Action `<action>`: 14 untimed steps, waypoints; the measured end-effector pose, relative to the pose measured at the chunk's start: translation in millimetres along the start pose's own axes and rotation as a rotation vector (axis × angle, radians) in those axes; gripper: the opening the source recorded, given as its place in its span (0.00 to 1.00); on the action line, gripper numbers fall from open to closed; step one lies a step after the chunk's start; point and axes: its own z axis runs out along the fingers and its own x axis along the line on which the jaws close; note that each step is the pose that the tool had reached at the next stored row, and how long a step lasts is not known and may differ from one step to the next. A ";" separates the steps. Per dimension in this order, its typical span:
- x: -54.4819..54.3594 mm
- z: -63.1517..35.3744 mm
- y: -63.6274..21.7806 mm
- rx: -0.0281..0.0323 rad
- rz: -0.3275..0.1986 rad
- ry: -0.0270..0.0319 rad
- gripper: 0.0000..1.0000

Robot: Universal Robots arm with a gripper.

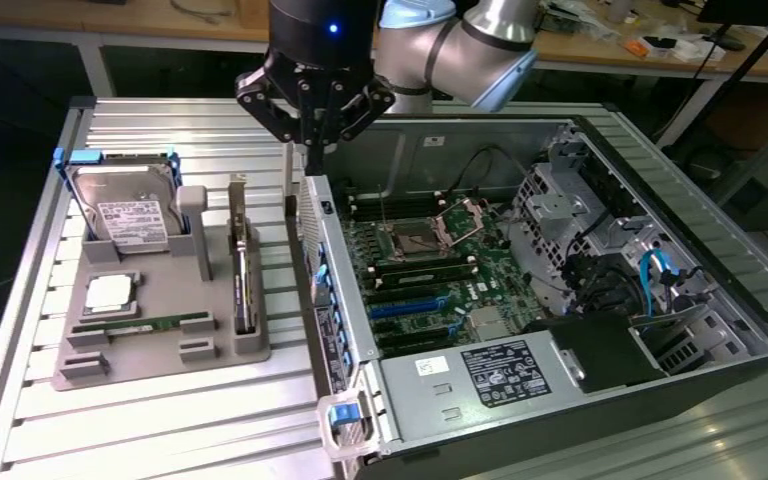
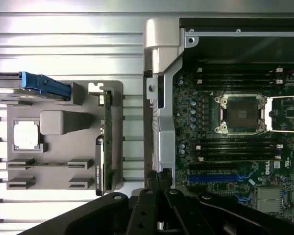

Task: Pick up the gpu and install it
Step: 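Reach for the gpu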

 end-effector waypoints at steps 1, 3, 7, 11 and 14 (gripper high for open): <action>2.9 0.0 0.0 0.0000 0.000 0.0000 0.11; 8.5 -0.1 -0.1 -0.0001 0.000 -0.0001 0.11; 21.0 -0.3 -0.1 0.0000 0.000 -0.0001 0.11; 33.7 -0.5 -0.2 0.0000 0.000 0.0000 0.11; 42.3 -0.6 -0.3 0.0001 0.000 0.0001 0.11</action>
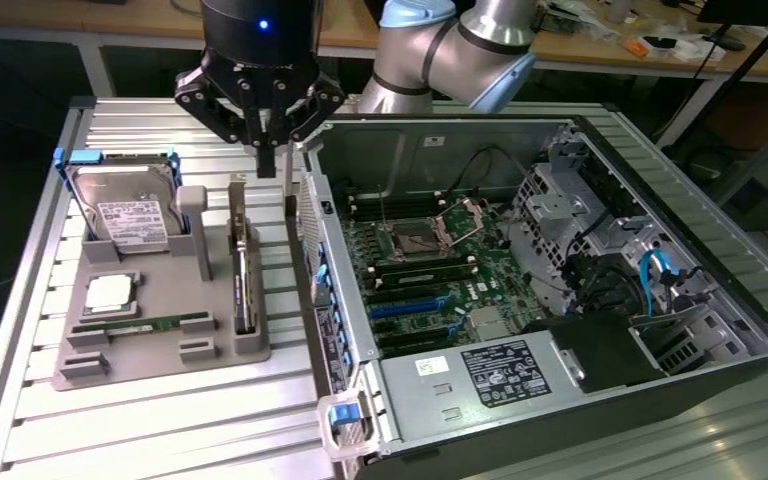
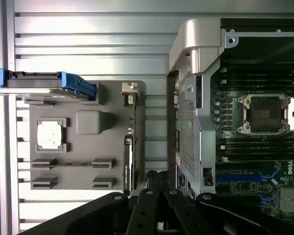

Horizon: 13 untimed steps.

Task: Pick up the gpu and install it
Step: 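Reach for the gpu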

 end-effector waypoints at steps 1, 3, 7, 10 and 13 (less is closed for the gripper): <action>2.9 0.0 0.0 -0.0001 0.000 -0.0001 0.11; 8.4 -0.1 0.0 0.0000 0.000 0.0000 0.11; 18.8 -0.2 -0.1 -0.0001 0.000 -0.0001 0.11; 24.7 -0.3 -0.2 0.0000 0.000 -0.0001 0.11; 28.1 -0.3 -0.2 0.0000 0.000 0.0000 0.11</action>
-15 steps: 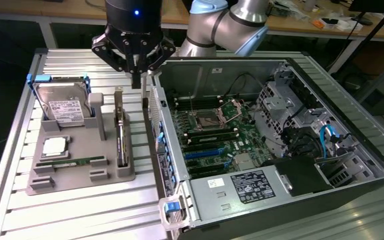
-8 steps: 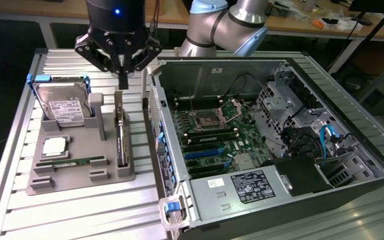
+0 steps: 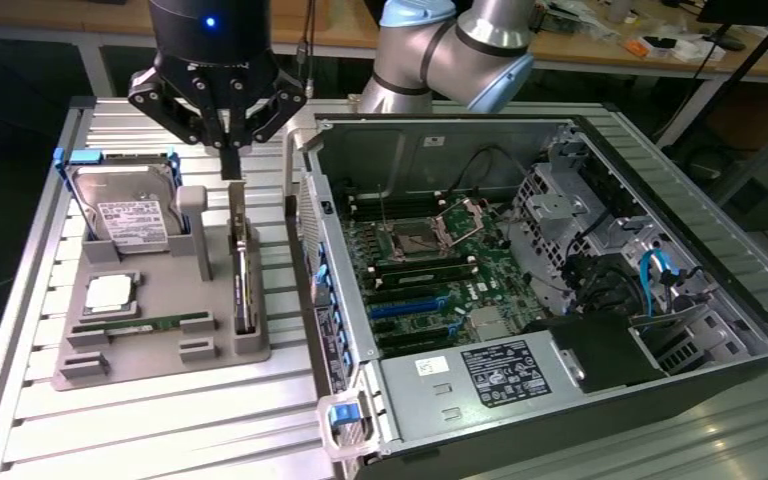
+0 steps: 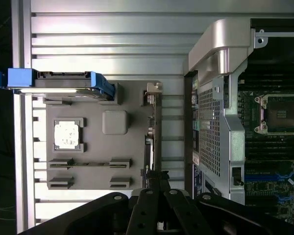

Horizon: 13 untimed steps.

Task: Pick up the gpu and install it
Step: 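Reach for the gpu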

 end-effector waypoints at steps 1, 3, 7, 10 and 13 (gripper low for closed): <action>0.0 0.0 0.0 0.0000 0.000 0.0000 0.11; 0.0 0.0 0.0 0.0000 0.000 0.0000 0.11; 0.0 0.0 0.0 0.0000 0.000 0.0000 0.11; 0.0 0.0 0.0 0.0000 0.000 0.0000 0.11; 0.0 0.0 0.0 0.0000 0.000 0.0000 0.11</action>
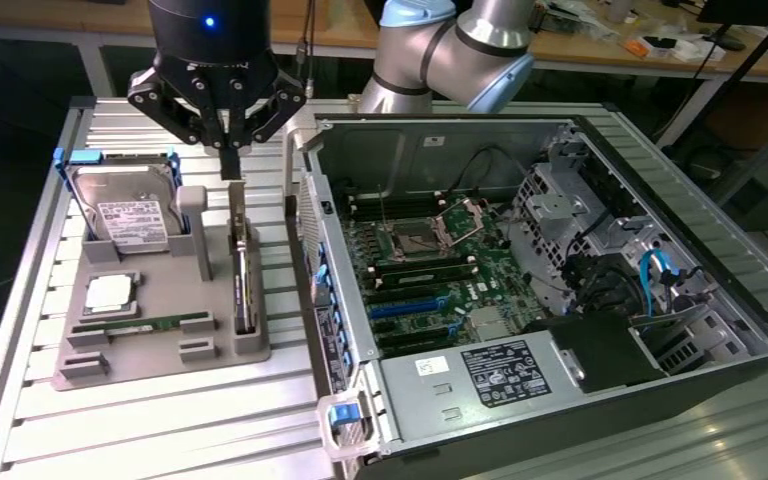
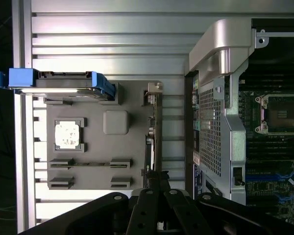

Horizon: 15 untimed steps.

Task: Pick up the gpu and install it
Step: 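Reach for the gpu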

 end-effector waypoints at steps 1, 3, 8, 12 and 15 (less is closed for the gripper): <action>0.0 0.0 0.0 0.0000 0.000 0.0000 0.11; 0.0 0.0 0.0 0.0000 0.000 0.0000 0.17; 0.0 0.0 0.0 0.0000 0.000 0.0000 0.36; 0.0 0.0 0.0 0.0000 0.000 0.0000 0.36; 0.0 0.0 0.0 0.0000 0.000 0.0000 0.36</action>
